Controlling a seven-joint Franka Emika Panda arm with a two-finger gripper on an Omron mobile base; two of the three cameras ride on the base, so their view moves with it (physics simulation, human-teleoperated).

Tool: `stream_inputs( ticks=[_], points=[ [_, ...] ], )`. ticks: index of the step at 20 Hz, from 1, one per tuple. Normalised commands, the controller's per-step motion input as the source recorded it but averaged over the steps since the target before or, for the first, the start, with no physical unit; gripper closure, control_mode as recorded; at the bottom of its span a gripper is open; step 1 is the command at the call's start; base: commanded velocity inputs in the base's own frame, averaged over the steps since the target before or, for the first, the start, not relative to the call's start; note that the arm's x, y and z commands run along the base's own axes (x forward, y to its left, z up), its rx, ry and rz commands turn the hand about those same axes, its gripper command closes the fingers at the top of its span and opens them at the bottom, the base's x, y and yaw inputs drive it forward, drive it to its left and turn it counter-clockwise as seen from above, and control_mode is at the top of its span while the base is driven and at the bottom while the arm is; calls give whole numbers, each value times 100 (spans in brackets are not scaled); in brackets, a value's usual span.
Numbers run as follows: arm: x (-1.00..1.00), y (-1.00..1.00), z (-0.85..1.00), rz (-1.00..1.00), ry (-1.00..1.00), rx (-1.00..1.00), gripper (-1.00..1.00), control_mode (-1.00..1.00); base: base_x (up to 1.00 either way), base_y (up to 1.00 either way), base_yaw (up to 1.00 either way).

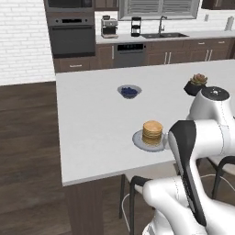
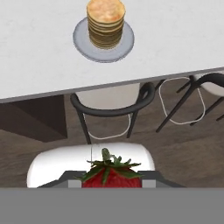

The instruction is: Take the strawberry from the fridge and place it on top of the pancake, located on the dining counter.

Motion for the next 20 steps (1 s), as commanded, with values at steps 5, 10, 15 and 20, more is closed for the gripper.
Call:
stream_inputs(
  ticks=[5, 10, 15, 20],
  points=[
    [82, 0, 0, 0, 0, 0, 100, -100, 0, 0, 0],
    [99, 0, 0, 0, 0, 0, 100, -100, 0, 0, 0],
    [100, 0, 0, 0, 0, 0, 100, -100, 0, 0, 0],
    [100, -8, -3, 3, 0, 0, 100, -100, 0, 0, 0]
  ],
)
